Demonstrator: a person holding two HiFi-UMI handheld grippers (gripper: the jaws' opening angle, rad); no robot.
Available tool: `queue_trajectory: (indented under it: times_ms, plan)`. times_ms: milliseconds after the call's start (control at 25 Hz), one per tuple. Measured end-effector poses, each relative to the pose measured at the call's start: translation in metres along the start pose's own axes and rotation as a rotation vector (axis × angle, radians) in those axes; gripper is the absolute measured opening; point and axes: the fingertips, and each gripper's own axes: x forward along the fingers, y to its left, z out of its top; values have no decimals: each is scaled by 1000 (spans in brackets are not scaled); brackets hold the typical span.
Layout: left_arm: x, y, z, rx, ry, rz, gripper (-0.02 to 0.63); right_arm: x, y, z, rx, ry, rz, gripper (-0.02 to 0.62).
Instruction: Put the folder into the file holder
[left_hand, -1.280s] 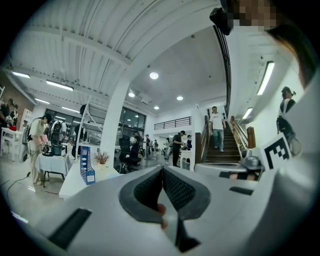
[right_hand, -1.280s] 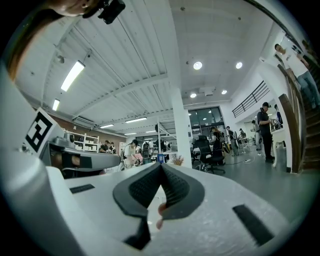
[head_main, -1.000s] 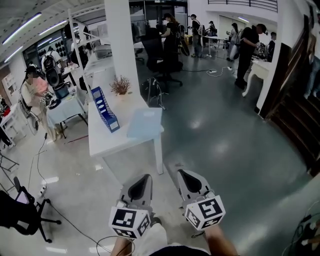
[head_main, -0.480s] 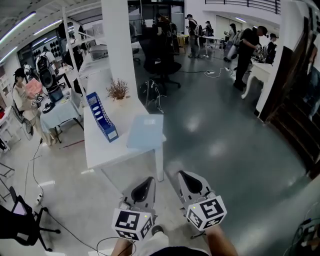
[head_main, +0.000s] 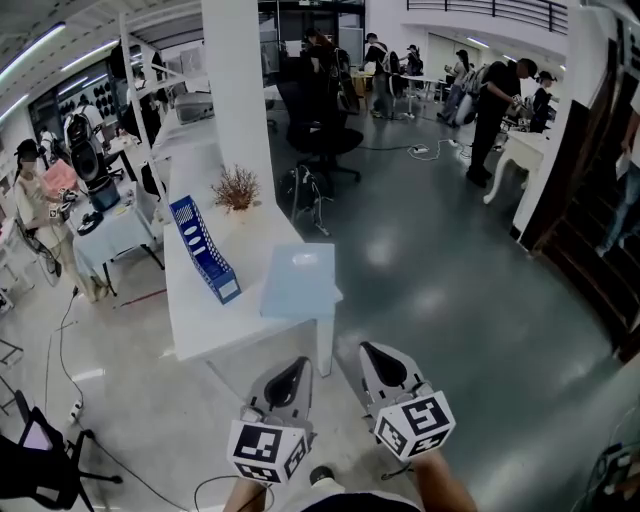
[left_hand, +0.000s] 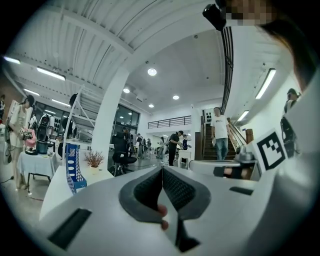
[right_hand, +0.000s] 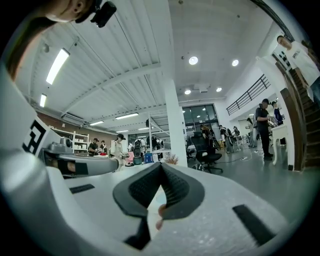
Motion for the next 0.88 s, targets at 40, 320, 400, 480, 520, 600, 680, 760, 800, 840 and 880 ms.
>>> queue_trajectory:
  times_ms: [40, 320, 400, 480, 520, 600, 680, 760, 800, 840, 880]
  plan:
    - [3, 6, 0, -4, 2, -1, 6, 6, 0, 0, 0, 2, -1, 0]
    - [21, 32, -4, -10, 17, -24, 6, 39, -6, -5, 11, 19, -26, 0]
    - [27, 38, -5, -10, 18, -28, 6, 46, -10, -7, 16, 24, -34, 2]
    - [34, 43, -5, -9, 18, -32, 6, 53, -15, -9, 15, 33, -41, 2]
    - [37, 45, -5, -9, 19, -35, 6, 57, -18, -10, 13, 38, -45, 2]
    - [44, 48, -4, -9, 22, -40, 6, 63, -24, -11, 9, 43, -53, 2]
    - [52, 51, -3, -9, 26, -43, 6, 71, -28, -9, 4, 47, -55, 2]
    - [60, 56, -6, -5, 26, -49, 6, 79, -32, -10, 0, 49, -55, 2]
    - [64, 58, -8, -5, 26, -50, 6, 83, -35, -11, 1, 50, -57, 2]
    - [68, 60, -8, -5, 26, -51, 6, 87, -38, -12, 2, 51, -59, 2]
    - [72, 62, -8, -6, 26, -52, 6, 92, -41, -13, 3, 53, -61, 2]
